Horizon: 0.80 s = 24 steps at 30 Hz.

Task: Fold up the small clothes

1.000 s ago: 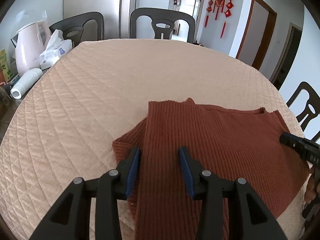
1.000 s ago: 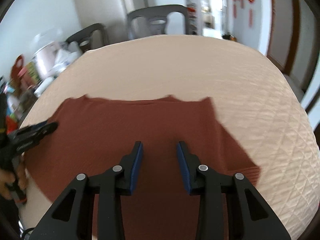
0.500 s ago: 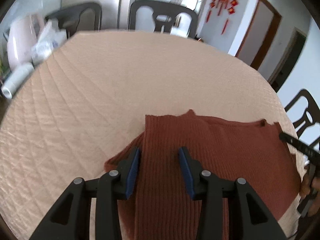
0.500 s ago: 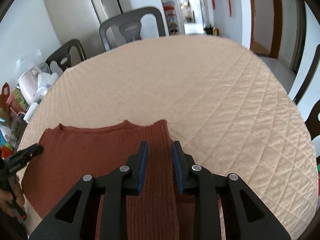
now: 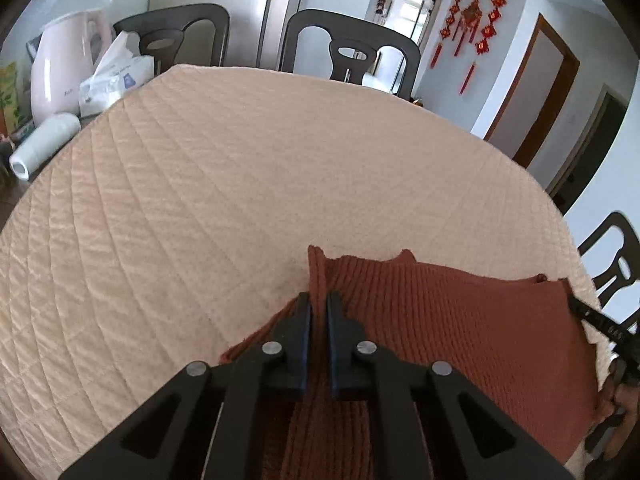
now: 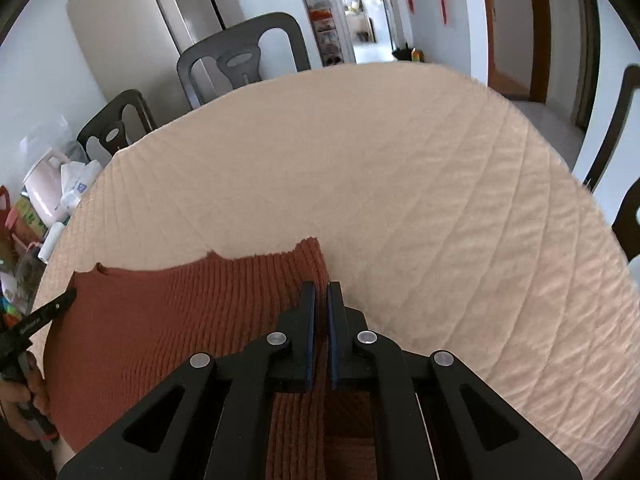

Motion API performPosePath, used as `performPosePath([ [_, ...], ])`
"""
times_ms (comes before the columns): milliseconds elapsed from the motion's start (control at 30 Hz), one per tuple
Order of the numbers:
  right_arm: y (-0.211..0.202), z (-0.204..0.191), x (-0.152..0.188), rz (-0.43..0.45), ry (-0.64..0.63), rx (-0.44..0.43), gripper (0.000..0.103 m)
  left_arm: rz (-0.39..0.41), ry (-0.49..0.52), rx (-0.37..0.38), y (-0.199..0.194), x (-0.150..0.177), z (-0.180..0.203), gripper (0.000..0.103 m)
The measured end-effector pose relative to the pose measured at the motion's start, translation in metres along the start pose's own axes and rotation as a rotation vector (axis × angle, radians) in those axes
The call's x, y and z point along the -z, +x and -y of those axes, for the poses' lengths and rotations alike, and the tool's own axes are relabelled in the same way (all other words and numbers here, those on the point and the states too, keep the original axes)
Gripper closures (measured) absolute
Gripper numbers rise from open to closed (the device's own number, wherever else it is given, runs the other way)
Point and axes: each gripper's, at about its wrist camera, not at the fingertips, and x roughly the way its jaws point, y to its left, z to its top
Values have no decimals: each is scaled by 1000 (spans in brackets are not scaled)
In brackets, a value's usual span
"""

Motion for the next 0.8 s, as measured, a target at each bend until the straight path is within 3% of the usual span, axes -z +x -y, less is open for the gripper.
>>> performPosePath([
  [100,0,-3,-2,-13,-21,10,94,-3,12,-15,0,-1,2,92],
  [133,-3,-3,-3,-10,-16,6,86,-8,7,-9,0,-2,1,91],
  [167,-8,-3,-2,1,-15,4,80,-12,-1,-2,-2,-2,0,87],
  [200,-14,-3,-1,14,-17,2,80,-11,-11,-2,-7,-2,-1,75],
  [267,-30,-8,5,38,-42,-15,80,5,-16,-29,-18,0,-2,62],
  [433,-65,-27,37,37,-150,-64,79,35,17,19,-56,22,6,62],
  [633,-81,-49,89,-36,-264,-120,79,-10,95,168,-80,63,32,61],
  [800,-80,-49,105,-30,-288,-113,79,-18,139,148,-71,79,40,59],
])
